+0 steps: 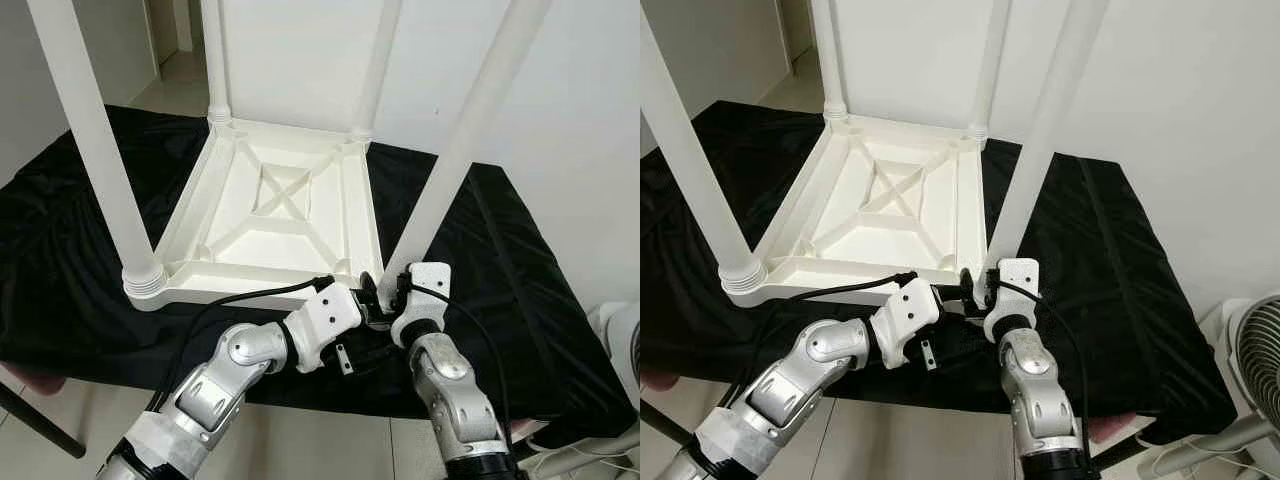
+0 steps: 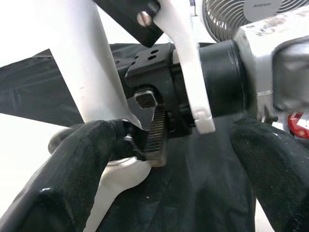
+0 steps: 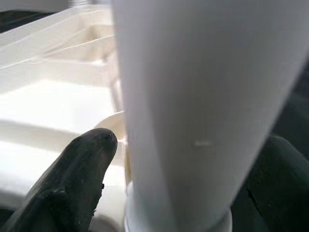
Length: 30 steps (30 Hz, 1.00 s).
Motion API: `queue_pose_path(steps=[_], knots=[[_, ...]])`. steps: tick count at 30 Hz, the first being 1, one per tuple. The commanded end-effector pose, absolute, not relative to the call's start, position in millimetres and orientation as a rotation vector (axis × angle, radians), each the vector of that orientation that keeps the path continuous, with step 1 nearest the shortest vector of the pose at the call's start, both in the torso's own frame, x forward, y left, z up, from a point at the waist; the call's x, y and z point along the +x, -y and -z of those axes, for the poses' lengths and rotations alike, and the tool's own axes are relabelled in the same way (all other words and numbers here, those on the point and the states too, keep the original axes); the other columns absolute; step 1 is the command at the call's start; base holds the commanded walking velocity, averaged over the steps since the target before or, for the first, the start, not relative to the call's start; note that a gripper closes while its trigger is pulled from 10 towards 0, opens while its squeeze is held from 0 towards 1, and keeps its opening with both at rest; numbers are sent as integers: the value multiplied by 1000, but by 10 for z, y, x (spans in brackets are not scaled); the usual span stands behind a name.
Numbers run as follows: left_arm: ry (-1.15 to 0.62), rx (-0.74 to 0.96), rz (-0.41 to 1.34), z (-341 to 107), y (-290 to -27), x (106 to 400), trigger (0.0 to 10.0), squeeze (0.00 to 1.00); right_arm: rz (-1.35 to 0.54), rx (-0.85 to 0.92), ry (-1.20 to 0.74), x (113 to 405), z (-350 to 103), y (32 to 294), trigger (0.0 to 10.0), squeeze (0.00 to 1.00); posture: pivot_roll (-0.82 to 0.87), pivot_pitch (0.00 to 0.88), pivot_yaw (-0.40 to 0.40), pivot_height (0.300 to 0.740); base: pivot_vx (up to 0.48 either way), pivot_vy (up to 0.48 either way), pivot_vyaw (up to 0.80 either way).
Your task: Building children table
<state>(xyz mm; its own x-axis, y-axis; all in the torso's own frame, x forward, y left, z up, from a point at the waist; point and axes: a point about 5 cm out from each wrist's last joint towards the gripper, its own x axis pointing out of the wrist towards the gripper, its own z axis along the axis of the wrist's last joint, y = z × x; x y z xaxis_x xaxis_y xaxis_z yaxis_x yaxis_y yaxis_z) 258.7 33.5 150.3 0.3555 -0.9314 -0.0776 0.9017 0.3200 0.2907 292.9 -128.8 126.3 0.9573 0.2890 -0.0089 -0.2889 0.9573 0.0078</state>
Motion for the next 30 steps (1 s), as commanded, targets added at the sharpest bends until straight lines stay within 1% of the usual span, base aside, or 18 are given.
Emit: queue_pose_path(steps=[1, 2, 3, 7, 10, 12, 13, 16, 17, 19, 20, 21, 22, 30], knots=[[117, 319, 1246, -1511, -309, 2577, 10000, 0, -381, -4, -9, 2944, -1251, 1328, 10000, 0, -85, 0, -73, 740, 0, 0, 0], [117, 319, 1248, -1512, -305, 2578, 10000, 0, -435, -25, -14, 2954, -1240, 1349, 10000, 0, -85, 0, -73, 740, 0, 0, 0], [117, 319, 1248, -1512, -305, 2578, 10000, 0, -435, -25, -14, 2954, -1240, 1349, 10000, 0, -85, 0, -73, 740, 0, 0, 0], [120, 324, 1250, -1522, -309, 2590, 10000, 0, -548, -95, -40, 3059, -1179, 1431, 10000, 0, -77, 0, -69, 740, 0, 0, 0], [120, 324, 1250, -1525, -313, 2590, 10000, 0, -568, -106, -45, 3082, -1170, 1439, 10000, 0, -77, 0, -69, 740, 0, 0, 0], [118, 323, 1254, -1524, -317, 2581, 10000, 0, -603, -116, -47, 3104, -1169, 1439, 10000, 0, -77, 0, -69, 740, 0, 0, 0], [111, 318, 1258, -1523, -328, 2570, 10000, 0, -671, -133, -55, 3152, -1172, 1430, 10000, 0, -70, 0, -70, 740, 0, 0, 0], [109, 316, 1258, -1522, -333, 2569, 10000, 0, -700, -141, -59, 3171, -1174, 1427, 10000, 0, -70, 0, -70, 740, 0, 0, 0], [107, 315, 1257, -1521, -339, 2571, 10000, 0, -718, -155, -57, 3192, -1179, 1429, 4941, 0, -69, 0, -70, 740, 0, 0, 0], [107, 315, 1257, -1521, -339, 2571, 10000, 0, -718, -155, -57, 3192, -1179, 1429, 4941, 0, -69, 0, -70, 740, 0, 0, 0], [105, 314, 1255, -1517, -345, 2572, 10000, 0, -737, -167, -55, 3216, -1185, 1433, 4510, 0, -67, 0, -71, 740, 0, 0, 0], [102, 316, 1251, -1507, -356, 2575, 10000, 0, -742, -181, -56, 3246, -1192, 1448, 1529, 0, -67, 0, -70, 740, 0, 0, 0], [98, 318, 1245, -1497, -370, 2581, 10000, 0, -747, -187, -58, 3265, -1200, 1463, 0, 0, -63, 0, -73, 740, 0, 0, 0], [90, 324, 1224, -1474, -409, 2597, 10000, 0, -761, -174, -57, 3265, -1187, 1520, 0, 0, -64, 0, -80, 740, 0, 0, 0]])
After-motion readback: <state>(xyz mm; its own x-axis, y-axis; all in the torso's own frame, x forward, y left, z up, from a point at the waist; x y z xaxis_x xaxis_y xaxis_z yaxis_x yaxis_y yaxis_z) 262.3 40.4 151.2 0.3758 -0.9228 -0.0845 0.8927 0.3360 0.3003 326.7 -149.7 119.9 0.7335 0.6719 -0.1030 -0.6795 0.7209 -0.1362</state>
